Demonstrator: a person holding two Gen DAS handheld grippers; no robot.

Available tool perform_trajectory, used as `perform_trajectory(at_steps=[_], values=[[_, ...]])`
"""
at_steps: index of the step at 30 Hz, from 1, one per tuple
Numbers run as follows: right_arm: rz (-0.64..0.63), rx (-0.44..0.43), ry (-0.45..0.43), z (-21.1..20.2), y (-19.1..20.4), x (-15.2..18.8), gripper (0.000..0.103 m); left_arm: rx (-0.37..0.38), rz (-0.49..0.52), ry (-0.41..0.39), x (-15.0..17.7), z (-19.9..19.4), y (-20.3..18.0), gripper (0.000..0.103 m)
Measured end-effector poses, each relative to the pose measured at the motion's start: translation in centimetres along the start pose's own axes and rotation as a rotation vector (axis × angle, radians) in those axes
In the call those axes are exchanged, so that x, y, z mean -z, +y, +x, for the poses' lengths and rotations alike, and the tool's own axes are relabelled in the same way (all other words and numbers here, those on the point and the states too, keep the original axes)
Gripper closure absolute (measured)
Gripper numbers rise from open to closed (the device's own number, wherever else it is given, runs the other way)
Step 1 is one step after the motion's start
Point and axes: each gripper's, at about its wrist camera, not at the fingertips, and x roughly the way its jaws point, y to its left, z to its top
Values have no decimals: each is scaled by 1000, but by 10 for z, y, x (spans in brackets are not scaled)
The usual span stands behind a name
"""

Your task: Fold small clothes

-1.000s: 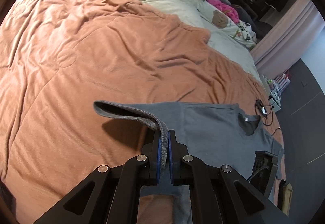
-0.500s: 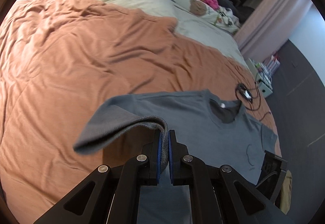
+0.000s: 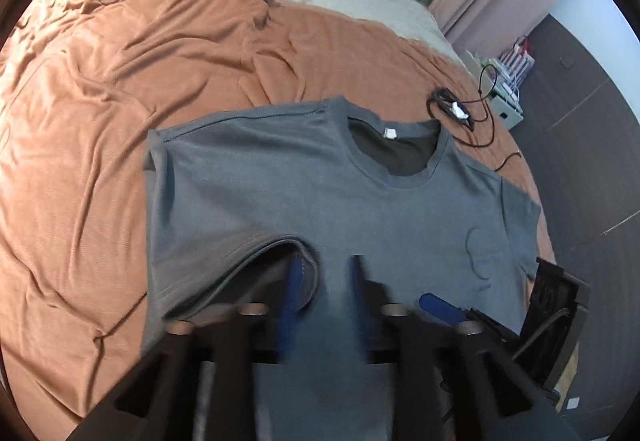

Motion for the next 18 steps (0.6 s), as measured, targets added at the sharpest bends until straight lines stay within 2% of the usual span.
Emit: perform_trajectory(at_steps=[1,3,9,15,18], values=[[6,-6,-4,-2,-1,0,30,-3,-6,-23,0,-5,2,50],[3,-17,1,-1,0,0,30,-3,-16,-59,-1,-17,9,44],[-28,-25,8,8,13,-3,30,-77,-64,-84,-1,-34,39,44],[-141,8,34,34,38,-10,30,-136,-95,-42,13,-28,77,44],[-174,32,52,48,47,-12,30,-138,-104,-22,25,-22,90,49]])
